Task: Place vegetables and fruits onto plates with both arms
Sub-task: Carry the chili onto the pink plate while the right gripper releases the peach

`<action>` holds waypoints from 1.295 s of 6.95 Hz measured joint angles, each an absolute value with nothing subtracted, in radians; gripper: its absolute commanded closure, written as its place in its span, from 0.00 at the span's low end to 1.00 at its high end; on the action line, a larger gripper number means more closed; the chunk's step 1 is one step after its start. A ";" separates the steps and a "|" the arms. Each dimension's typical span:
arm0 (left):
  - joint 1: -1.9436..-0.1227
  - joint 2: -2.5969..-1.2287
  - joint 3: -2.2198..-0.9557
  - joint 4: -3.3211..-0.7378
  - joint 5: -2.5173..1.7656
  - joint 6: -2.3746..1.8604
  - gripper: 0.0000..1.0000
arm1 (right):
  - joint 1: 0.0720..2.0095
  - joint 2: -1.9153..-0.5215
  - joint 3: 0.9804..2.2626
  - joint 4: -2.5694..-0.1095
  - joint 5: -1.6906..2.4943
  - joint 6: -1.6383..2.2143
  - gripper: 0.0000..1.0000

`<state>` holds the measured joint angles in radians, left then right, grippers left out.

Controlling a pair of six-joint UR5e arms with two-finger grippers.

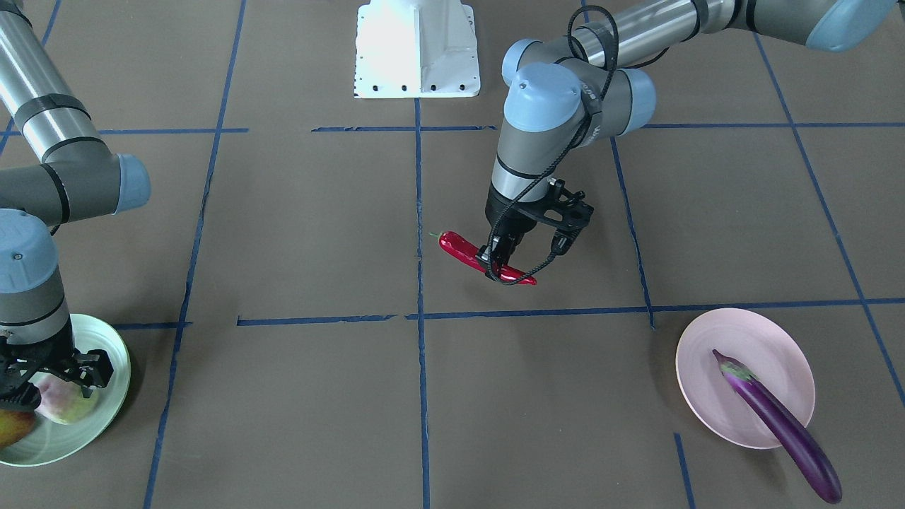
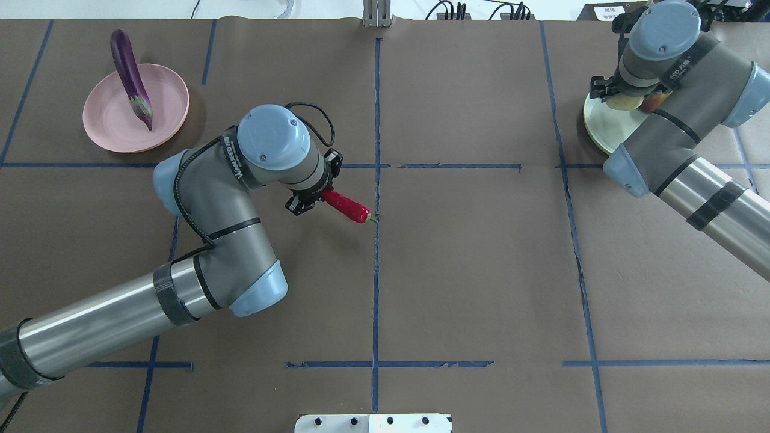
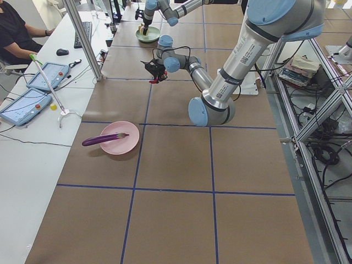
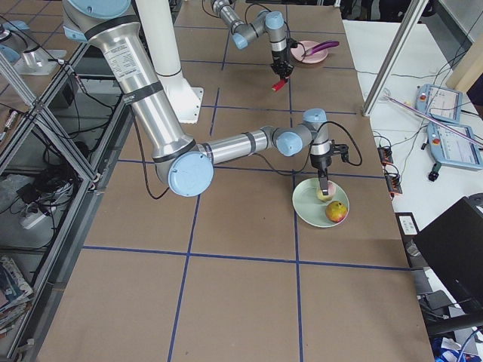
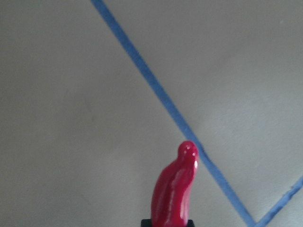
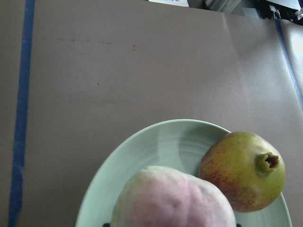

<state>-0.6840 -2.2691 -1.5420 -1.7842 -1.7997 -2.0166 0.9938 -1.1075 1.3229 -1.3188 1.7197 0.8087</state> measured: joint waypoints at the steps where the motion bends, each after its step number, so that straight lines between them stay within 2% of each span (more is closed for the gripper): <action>1: -0.744 -2.227 -1.544 -1.785 -1.802 -1.893 1.00 | 0.999 -1.125 1.357 -1.318 1.773 0.791 0.00; 3: -0.898 -2.157 -1.496 -1.784 -1.804 -1.627 0.94 | 1.007 -1.184 1.493 -1.327 1.920 0.791 0.00; 4: -0.962 -2.147 -1.431 -1.785 -1.805 -1.527 0.90 | 1.007 -1.208 1.546 -1.329 1.973 0.806 0.00; 5: -1.007 -2.146 -1.344 -1.812 -1.805 -1.452 0.13 | 1.008 -1.221 1.581 -1.329 2.005 0.834 0.00; 6: -1.027 -2.151 -1.253 -1.882 -1.804 -1.415 0.00 | 1.008 -1.229 1.604 -1.329 2.032 0.860 0.00; 8: -1.035 -2.173 -1.137 -1.999 -1.803 -1.398 0.00 | 1.008 -1.250 1.650 -1.330 2.076 0.880 0.00; 9: -1.037 -2.181 -1.127 -2.020 -1.804 -1.398 0.00 | 1.013 -1.274 1.695 -1.338 2.108 0.888 0.00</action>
<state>-1.0368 -2.1810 -1.1272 -2.0203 -1.8039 -1.3977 1.0130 -1.2745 1.6954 -1.3383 2.1079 0.8883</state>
